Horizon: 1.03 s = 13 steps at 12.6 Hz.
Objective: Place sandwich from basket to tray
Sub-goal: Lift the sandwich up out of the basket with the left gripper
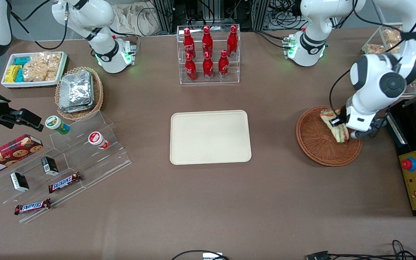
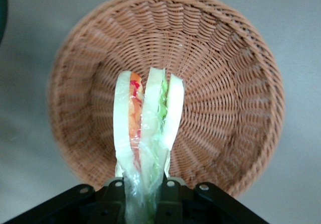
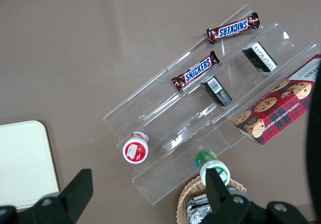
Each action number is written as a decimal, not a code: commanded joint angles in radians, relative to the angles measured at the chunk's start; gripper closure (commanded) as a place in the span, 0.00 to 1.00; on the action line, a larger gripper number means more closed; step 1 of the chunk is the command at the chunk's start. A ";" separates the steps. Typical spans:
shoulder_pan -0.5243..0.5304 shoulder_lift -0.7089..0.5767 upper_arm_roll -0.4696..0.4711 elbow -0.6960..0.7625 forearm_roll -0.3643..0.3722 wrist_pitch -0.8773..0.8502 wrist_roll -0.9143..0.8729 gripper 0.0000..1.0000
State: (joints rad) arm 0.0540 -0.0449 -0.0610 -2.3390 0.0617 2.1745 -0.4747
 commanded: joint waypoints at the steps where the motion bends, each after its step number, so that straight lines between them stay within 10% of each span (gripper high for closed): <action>1: -0.008 -0.023 0.000 0.217 -0.008 -0.282 0.071 0.89; 8: -0.065 0.068 -0.019 0.720 -0.005 -0.705 0.203 0.87; 13: -0.072 0.189 -0.391 0.868 0.007 -0.719 0.015 0.85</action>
State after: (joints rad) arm -0.0194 0.0512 -0.3364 -1.5774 0.0571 1.4916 -0.3576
